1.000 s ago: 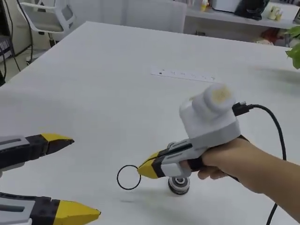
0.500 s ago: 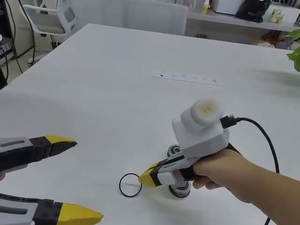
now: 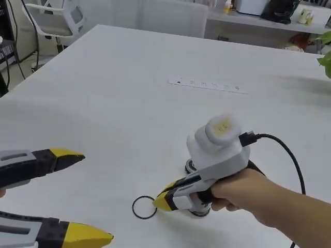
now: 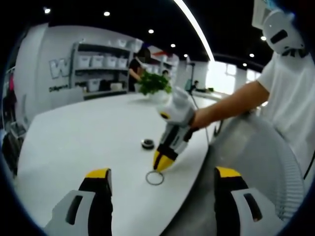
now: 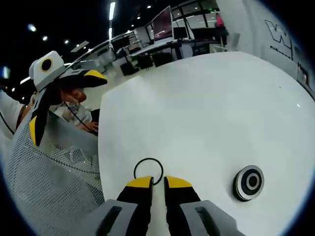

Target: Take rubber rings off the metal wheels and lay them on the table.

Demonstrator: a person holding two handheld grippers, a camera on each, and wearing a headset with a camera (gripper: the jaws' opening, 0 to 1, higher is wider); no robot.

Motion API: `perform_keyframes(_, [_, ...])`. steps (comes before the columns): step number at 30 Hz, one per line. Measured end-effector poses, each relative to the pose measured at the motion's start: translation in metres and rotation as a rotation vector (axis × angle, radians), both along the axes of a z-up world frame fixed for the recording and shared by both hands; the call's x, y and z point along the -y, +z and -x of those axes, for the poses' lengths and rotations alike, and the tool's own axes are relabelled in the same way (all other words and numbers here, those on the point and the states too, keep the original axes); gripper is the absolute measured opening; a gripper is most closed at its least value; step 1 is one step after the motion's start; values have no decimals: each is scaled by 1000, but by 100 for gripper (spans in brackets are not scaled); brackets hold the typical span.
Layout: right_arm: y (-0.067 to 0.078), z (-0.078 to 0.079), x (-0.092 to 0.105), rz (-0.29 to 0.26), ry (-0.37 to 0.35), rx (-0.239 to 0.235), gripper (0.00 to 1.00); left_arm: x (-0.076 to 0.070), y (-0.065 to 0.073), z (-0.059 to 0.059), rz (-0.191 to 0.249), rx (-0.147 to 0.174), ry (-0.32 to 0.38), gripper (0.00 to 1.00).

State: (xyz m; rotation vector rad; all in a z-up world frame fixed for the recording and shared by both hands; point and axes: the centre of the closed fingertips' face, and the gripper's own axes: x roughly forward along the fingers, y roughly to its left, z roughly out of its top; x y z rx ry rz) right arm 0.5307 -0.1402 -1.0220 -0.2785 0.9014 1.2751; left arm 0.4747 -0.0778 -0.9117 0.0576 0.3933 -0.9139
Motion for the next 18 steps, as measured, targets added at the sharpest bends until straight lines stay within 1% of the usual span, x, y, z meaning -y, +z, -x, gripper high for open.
perform_keyframes(2, [2, 1, 2, 1, 7, -1, 7, -1, 0, 0, -1, 0, 3, 87])
perform_keyframes(5, [8, 1, 7, 7, 20, 16, 8, -1, -1, 0, -3, 0, 3, 87])
perform_keyframes(9, [23, -2, 12, -14, 21, 34, 9, 0, -3, 1, -3, -5, 1, 87])
perform_keyframes(14, [36, -3, 19, -25, 31, 66, 12, 1, -4, 1, -7, -8, -5, 86])
perform_keyframes(18, [49, -5, 25, -45, 24, 87, 14, 1, -4, 1, -6, -8, -7, 86])
